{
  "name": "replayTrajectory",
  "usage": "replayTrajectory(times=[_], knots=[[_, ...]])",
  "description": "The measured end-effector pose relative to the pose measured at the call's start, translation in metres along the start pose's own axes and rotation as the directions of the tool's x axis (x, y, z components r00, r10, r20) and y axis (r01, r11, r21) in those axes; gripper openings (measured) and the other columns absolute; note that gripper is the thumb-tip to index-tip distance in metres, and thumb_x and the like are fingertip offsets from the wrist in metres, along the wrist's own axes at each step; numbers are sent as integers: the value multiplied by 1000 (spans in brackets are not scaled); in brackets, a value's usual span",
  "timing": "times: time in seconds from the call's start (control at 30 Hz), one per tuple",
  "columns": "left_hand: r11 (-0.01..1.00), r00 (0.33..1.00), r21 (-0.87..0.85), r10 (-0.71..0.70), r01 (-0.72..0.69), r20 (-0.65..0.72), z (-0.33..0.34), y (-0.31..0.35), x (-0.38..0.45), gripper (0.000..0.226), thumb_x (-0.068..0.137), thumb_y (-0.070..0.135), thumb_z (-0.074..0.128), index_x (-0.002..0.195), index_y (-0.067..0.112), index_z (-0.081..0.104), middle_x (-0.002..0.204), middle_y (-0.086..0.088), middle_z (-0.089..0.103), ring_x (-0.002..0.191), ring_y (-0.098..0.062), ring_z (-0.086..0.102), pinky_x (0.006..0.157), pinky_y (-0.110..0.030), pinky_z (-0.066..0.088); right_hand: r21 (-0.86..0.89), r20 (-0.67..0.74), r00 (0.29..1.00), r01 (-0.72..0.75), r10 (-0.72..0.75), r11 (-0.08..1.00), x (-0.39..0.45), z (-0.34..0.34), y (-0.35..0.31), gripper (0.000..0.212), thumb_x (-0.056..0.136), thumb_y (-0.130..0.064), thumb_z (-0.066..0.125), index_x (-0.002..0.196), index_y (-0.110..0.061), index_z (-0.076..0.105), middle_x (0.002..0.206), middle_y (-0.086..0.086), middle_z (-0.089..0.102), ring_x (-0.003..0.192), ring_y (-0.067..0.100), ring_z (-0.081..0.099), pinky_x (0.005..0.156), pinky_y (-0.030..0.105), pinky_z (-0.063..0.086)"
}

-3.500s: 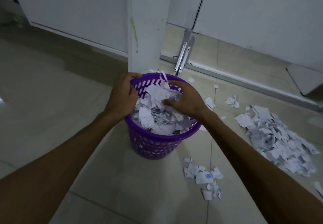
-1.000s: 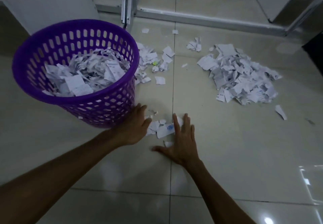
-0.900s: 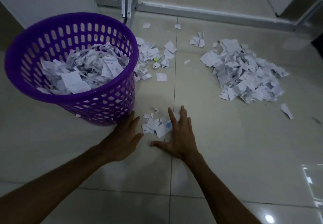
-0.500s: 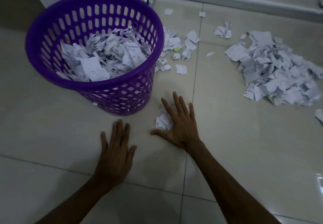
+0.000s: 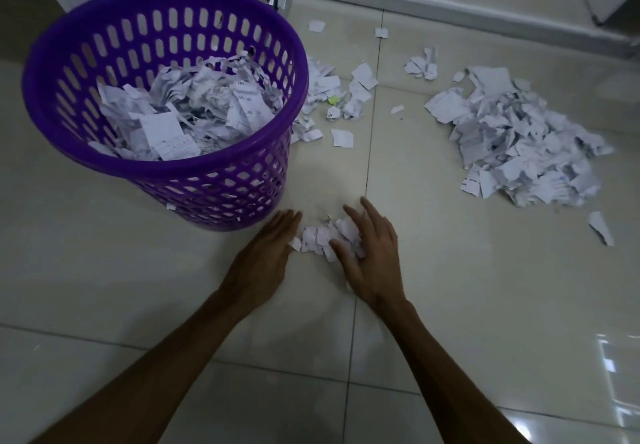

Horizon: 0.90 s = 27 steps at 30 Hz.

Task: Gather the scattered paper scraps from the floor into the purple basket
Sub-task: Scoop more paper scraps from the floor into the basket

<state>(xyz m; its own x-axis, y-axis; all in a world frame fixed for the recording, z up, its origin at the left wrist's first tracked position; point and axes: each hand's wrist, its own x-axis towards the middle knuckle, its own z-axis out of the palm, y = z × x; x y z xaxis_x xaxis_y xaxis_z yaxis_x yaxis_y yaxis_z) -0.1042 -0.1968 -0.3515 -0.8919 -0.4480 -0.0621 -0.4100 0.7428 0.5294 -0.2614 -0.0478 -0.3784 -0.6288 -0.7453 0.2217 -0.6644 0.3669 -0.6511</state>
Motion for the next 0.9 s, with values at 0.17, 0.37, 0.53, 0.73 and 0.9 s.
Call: replayTrajectory(times=[0.17,0.37,0.53,0.73,0.9], knots=[[990,964,-21,-140,139,-228,2,2,-6,35,88,20,68,121,16,60,121,0,57,110,-20,53,85,-33,50,-123,195,981,6,18,992,-1,7,-1,109,69,-89,53,156,-37,14,166,-2,5,151,19,12,120,44,22],[974,940,-40,-227,225,-255,-1,12,5,15,87,32,67,101,28,70,97,12,70,86,-9,63,71,-26,50,-104,328,927,224,-180,969,11,27,-14,85,85,-75,48,155,-33,22,166,1,5,153,18,3,123,42,7],[927,899,-168,-368,335,-237,0,14,18,34,77,41,76,105,25,63,98,11,70,87,-11,65,73,-27,52,-13,244,957,165,-157,986,16,31,-17,52,90,-45,65,134,-18,60,148,6,47,142,22,34,119,35,25],[885,904,-326,-398,333,-156,8,10,20,17,80,34,76,90,25,66,92,20,65,83,-6,64,72,-26,51,5,149,981,123,-123,992,16,29,-23,20,92,-18,67,108,-6,70,113,13,63,111,28,53,96,33,44],[800,884,-465,-461,379,-74,7,10,18,18,84,35,72,98,29,63,94,24,66,82,7,62,77,-27,53,-48,172,979,117,-108,992,18,23,-24,12,94,-9,61,102,-4,67,105,13,60,99,27,51,83,24,37]])
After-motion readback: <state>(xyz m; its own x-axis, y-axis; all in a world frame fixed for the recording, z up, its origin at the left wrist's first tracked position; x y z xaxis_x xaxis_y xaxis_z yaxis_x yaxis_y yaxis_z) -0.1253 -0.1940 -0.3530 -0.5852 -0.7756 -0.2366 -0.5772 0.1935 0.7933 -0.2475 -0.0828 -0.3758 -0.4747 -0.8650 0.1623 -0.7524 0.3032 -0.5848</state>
